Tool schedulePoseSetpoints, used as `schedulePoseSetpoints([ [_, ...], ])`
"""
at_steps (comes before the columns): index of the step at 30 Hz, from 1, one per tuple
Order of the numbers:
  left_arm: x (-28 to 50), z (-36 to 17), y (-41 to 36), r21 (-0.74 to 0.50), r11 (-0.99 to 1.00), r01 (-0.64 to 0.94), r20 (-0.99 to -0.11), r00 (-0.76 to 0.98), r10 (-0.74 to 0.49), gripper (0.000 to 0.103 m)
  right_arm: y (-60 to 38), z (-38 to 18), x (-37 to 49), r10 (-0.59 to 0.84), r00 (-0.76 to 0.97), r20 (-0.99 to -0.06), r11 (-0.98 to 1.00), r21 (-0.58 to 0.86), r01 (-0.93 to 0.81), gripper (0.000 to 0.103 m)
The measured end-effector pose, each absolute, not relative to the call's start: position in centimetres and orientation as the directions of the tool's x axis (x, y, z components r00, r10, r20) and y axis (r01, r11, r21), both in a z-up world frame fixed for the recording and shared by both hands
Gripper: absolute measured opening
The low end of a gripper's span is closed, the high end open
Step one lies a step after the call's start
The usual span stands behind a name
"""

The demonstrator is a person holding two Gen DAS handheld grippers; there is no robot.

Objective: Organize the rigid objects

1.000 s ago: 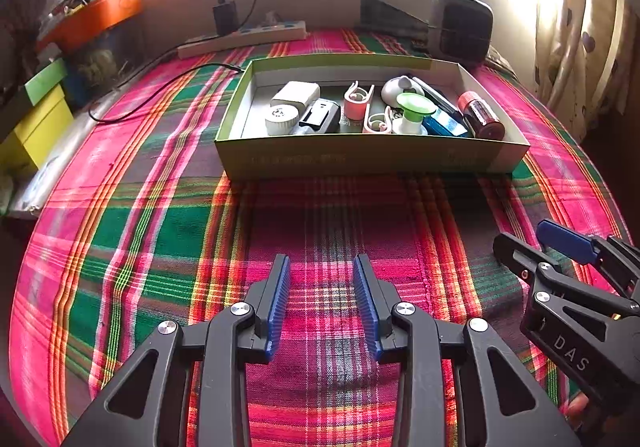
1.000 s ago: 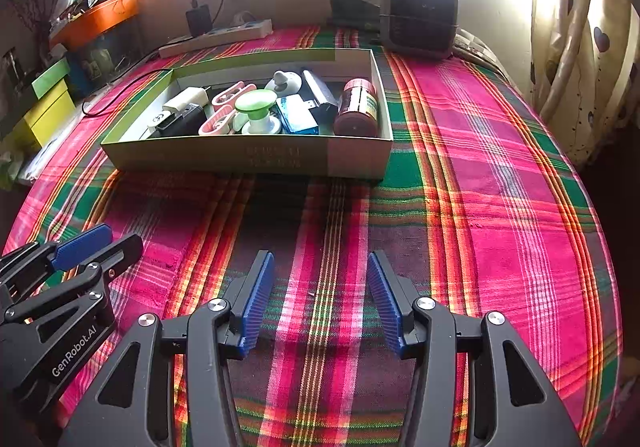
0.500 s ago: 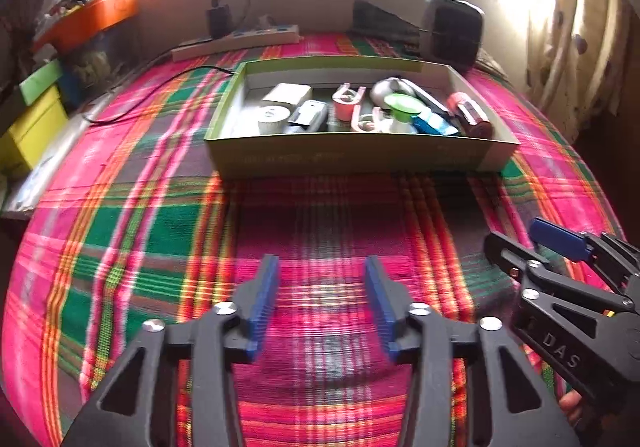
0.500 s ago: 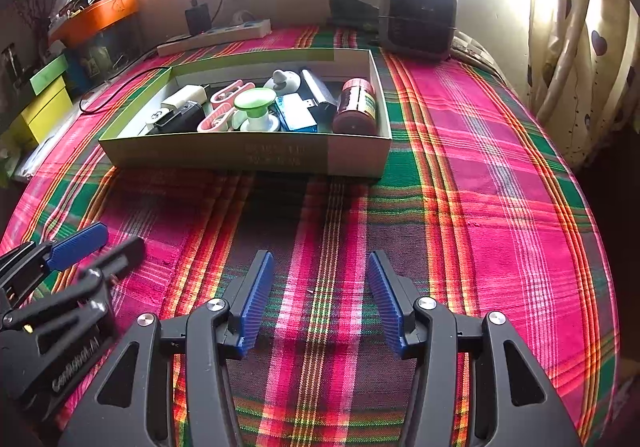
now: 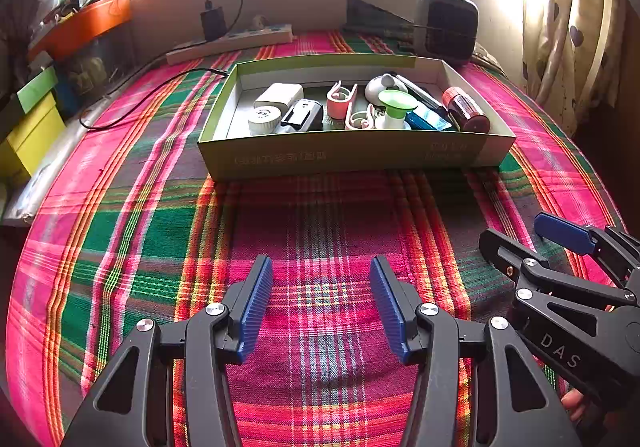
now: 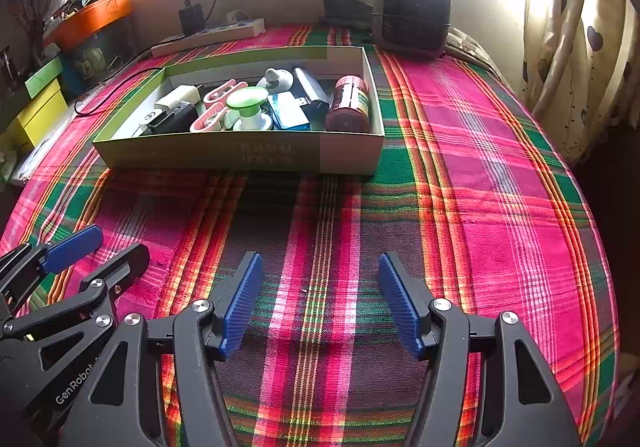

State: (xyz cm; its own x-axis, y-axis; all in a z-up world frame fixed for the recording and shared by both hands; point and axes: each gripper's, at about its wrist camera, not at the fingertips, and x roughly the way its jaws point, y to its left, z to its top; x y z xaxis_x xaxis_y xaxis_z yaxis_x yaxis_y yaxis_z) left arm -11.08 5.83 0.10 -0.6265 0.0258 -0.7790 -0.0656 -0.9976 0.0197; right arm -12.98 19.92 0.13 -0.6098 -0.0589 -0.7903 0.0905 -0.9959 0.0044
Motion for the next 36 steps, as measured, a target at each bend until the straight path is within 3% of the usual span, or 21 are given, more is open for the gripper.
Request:
schedulePoseSetpoints([
  [36, -11.04, 0.1, 5.89, 0.019, -0.998, -0.065, -0.779, -0.627, 0.026, 0.051, 19.85, 0.13, -12.97, -0.058, -0.61, -0.791, -0.996, 0.003, 0.09, 0.063],
])
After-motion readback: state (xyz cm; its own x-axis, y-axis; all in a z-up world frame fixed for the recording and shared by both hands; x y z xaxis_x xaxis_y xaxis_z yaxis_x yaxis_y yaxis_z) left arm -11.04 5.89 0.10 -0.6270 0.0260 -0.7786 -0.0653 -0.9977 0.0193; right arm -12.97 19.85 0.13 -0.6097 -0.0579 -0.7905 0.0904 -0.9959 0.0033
